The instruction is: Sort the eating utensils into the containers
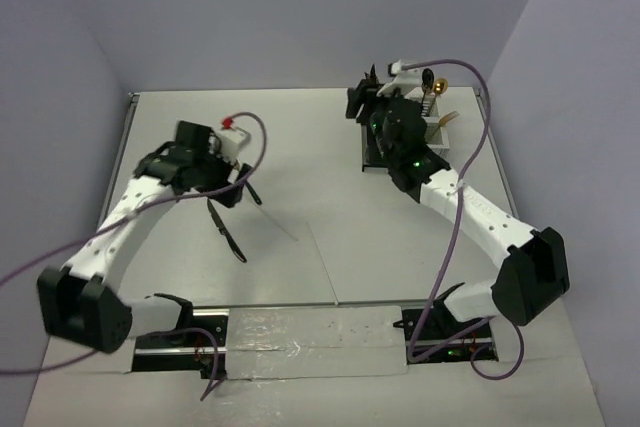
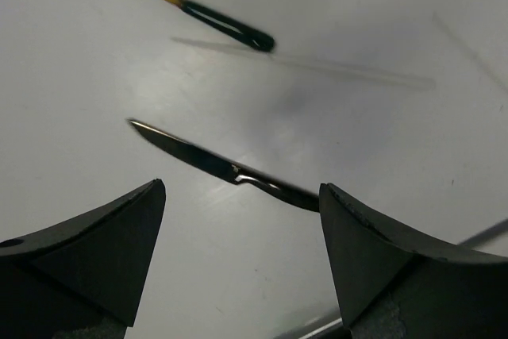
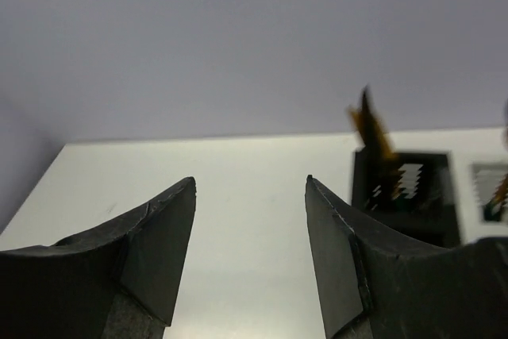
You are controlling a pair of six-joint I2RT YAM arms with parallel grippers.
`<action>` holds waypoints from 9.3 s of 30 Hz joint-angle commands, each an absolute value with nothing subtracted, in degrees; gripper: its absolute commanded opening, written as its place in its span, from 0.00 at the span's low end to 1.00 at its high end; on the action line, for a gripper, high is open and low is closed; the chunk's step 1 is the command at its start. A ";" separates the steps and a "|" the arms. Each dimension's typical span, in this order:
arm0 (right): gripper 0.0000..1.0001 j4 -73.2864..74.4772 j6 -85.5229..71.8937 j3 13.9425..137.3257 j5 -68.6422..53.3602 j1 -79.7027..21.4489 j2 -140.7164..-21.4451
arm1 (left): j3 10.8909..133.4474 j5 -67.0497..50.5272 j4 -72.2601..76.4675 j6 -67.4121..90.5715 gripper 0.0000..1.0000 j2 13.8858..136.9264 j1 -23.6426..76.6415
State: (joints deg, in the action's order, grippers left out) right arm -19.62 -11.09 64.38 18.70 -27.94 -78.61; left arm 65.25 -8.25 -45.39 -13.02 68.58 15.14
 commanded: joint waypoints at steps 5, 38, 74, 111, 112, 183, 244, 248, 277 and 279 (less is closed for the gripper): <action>0.64 -3.70 -17.56 61.18 27.42 -40.42 -76.47 | 61.61 -3.77 -52.74 -10.81 0.92 81.12 21.53; 0.64 -4.48 -16.44 48.25 32.34 -41.31 -67.06 | 63.28 -8.88 -42.11 -9.93 0.82 105.46 14.33; 0.65 -2.20 -14.06 44.56 35.60 -41.31 -56.95 | 58.02 -1.76 -37.00 -9.84 0.55 100.90 8.17; 0.65 -2.20 -11.95 43.68 36.12 -41.31 -54.49 | 50.19 5.62 -39.91 -11.34 0.00 97.03 13.36; 0.65 -2.28 -11.87 43.68 36.12 -41.31 -54.41 | 49.75 5.97 -39.21 -11.77 0.00 97.12 13.36; 0.44 -44.83 -68.55 82.17 -4.22 -56.07 -131.83 | 51.68 -5.63 -29.89 -10.81 0.00 74.35 13.27; 0.09 2.35 7.74 101.69 9.05 -12.22 -120.15 | 48.60 2.37 -25.84 -11.16 0.99 70.84 3.78; 0.64 1.68 6.95 97.14 10.10 -12.57 -114.36 | 48.95 2.99 -26.01 -11.16 0.99 70.93 3.52; 0.79 36.93 -27.42 61.71 4.23 -58.88 -89.47 | 36.74 -0.26 -33.75 -13.80 0.99 52.03 -2.02; 0.79 35.78 -28.03 60.12 2.64 -59.24 -91.22 | 36.12 1.84 -33.84 -13.89 0.99 51.25 -2.11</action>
